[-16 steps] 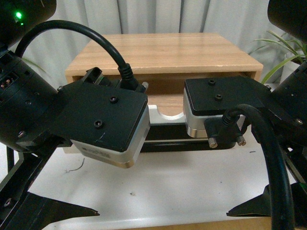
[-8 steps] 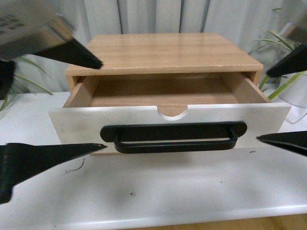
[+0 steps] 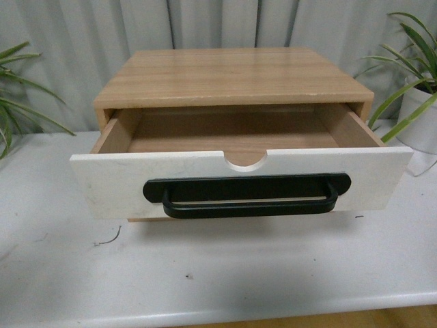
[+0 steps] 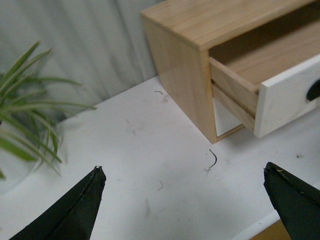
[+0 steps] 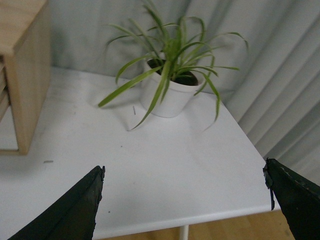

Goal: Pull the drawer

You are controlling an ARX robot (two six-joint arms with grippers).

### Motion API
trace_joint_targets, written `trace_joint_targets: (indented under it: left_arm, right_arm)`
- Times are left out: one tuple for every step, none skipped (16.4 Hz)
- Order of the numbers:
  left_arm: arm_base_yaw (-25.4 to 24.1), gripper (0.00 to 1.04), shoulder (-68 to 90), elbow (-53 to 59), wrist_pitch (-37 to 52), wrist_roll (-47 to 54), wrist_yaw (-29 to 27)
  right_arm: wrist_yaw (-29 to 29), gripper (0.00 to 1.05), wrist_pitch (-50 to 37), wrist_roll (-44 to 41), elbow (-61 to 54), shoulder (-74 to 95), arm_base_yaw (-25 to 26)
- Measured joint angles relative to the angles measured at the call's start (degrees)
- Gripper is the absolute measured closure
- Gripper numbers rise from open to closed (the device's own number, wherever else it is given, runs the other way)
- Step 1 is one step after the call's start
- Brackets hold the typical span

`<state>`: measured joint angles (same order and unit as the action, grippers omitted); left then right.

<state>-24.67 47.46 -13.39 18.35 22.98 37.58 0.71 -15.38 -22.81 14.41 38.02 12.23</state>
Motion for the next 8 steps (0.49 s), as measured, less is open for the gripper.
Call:
trace_joint_targets:
  left_arm:
    - [-4.8, 0.07, -1.1, 1.2, -1.6, -5.8, 2.8]
    - [-8.7, 0.07, -0.9, 2.2, -0.5, -11.6, 4.5]
    - [-9.2, 0.07, -0.8, 2.2, -0.1, -15.0, 4.6]
    - [-9.1, 0.07, -0.9, 2.2, -0.1, -16.5, 4.9]
    - [-7.8, 0.11, -0.1, 4.1, 8.1, -18.5, 2.0]
    - [-4.4, 0.24, -2.3, 8.3, 17.0, -20.2, -5.8]
    - [-1.2, 0.35, -4.8, 11.5, 21.2, -21.3, -10.1]
    - [2.1, 0.47, -7.6, 12.6, 19.9, -21.7, -14.1]
  right_arm:
    - [1.3, 0.06, 0.4, 5.2, -2.1, -4.4, 1.5]
    - [3.4, 0.06, 1.7, 11.3, -3.7, -8.6, 1.6]
    - [3.6, 0.06, 1.2, 15.1, -3.9, -9.7, 1.6]
    - [3.6, 0.06, 1.6, 16.7, -3.8, -9.5, 1.6]
    - [-0.6, 0.11, -1.9, 18.7, -4.7, -9.0, 2.6]
    - [-9.3, 0.24, -3.9, 20.5, -6.4, -10.6, 3.7]
    - [-13.3, 0.34, -3.1, 21.1, -7.7, -12.6, 1.9]
    - [-13.1, 0.47, -2.3, 21.5, -8.5, -14.2, -0.6]
